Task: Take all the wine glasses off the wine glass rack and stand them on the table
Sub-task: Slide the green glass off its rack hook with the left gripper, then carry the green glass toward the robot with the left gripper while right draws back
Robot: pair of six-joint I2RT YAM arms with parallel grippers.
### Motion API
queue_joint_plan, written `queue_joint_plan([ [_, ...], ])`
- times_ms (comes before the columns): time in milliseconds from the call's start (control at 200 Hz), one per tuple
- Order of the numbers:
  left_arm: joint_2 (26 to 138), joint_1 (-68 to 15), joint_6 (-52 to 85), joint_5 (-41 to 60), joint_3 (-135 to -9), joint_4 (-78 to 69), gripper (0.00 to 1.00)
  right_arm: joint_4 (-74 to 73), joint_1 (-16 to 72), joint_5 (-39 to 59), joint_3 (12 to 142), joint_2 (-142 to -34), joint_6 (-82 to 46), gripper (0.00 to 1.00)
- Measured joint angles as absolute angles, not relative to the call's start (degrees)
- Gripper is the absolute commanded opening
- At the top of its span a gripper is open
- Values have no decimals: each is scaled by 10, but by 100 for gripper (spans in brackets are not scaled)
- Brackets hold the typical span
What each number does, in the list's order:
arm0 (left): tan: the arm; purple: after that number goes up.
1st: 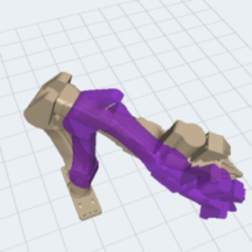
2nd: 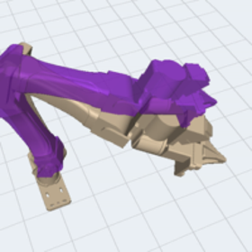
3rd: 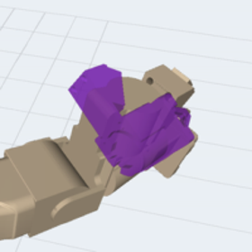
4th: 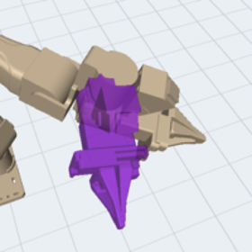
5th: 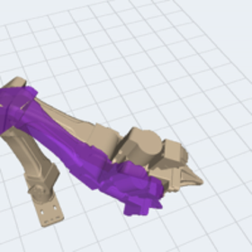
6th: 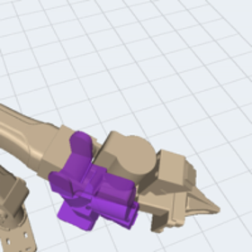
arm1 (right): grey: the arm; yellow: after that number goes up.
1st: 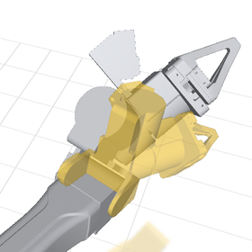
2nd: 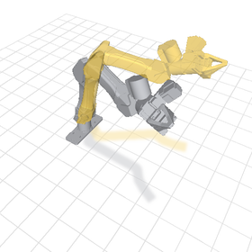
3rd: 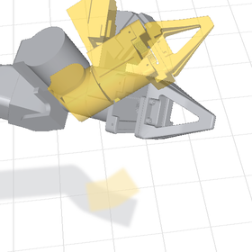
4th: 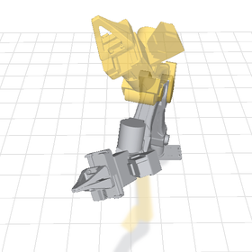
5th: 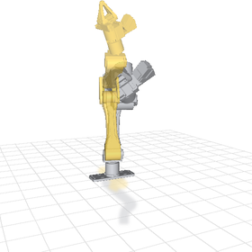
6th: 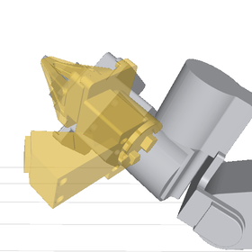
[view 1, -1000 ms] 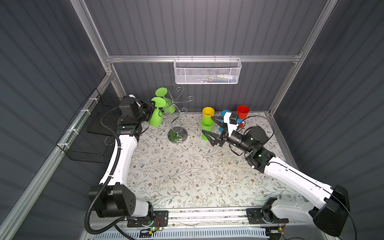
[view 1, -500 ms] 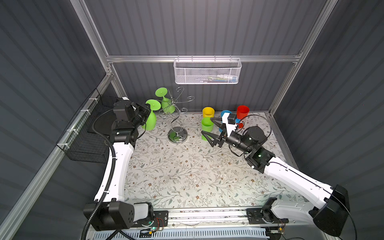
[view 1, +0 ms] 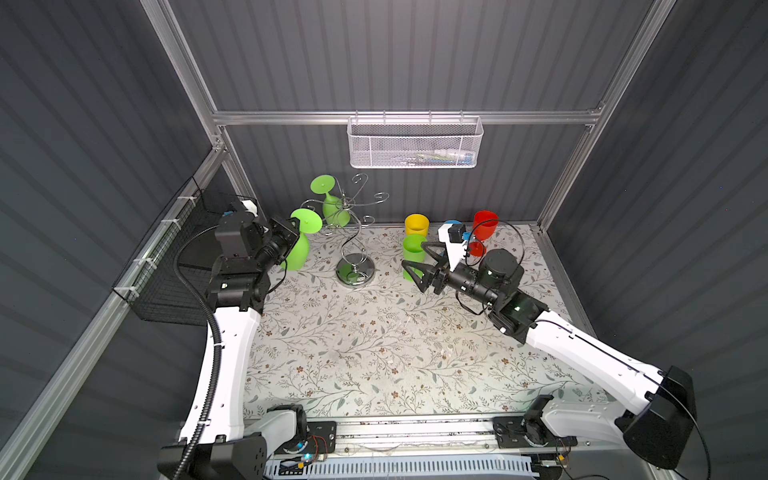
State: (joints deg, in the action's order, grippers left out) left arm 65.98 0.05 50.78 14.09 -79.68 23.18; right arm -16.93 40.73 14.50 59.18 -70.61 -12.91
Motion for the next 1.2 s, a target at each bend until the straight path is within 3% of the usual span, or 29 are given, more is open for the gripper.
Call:
queue_joint_plan([
  [490,583,-25,421,306,-722,239,0,-27,400,58,641,-707,-220,89],
  [836,583,-182,384,297,-649,167,0,55,322,49,640,-693,-324,87],
  [1201,635,-401,272,163,-621,96,0,150,237,60,624,-622,-428,85],
])
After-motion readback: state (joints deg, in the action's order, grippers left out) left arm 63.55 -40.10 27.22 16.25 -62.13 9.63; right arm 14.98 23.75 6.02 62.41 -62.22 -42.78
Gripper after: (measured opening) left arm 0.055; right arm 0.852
